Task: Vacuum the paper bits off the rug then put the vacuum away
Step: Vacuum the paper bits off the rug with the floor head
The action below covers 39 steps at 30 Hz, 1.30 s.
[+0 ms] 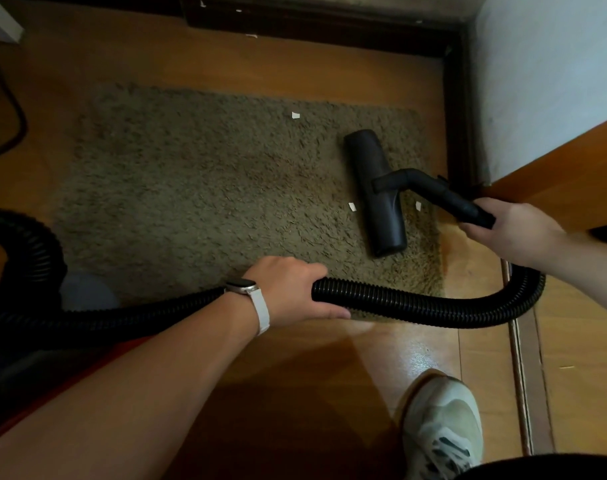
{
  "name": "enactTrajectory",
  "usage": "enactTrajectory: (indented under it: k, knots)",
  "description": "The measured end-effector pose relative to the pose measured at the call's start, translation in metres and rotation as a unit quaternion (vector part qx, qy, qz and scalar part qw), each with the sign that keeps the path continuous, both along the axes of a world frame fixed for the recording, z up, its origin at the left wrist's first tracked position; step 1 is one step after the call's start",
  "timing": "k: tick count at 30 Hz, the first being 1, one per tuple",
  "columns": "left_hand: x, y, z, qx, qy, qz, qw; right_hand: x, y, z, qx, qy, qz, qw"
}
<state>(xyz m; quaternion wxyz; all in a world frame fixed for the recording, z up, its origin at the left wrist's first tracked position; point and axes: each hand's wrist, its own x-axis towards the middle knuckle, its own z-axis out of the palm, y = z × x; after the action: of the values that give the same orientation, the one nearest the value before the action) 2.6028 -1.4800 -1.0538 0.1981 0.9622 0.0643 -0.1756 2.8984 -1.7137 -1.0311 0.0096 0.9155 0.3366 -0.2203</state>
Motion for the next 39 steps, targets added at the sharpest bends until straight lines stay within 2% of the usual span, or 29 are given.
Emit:
enactTrajectory:
  k: [5,16,26,33,39]
  knots:
    - [-0.004,0.002,0.000,0.001,0.001,-0.001,1.000,-0.007,0.010,0.000,0.008,-0.006,0.025,1.000]
    - [-0.015,0.007,-0.001,0.017,0.026,-0.004,1.000,-0.023,0.041,-0.005,-0.041,0.011,0.075,0.996]
    - [-0.008,0.006,-0.002,0.012,0.020,0.007,1.000,-0.009,0.012,-0.013,-0.005,0.035,0.002,0.999]
    - [-0.010,0.008,-0.005,0.007,0.020,0.007,1.000,-0.018,0.029,-0.018,-0.021,0.049,0.016,0.998]
    - [-0.014,0.011,-0.007,0.006,0.026,0.010,1.000,-0.024,0.048,-0.014,-0.021,0.024,0.058,0.998]
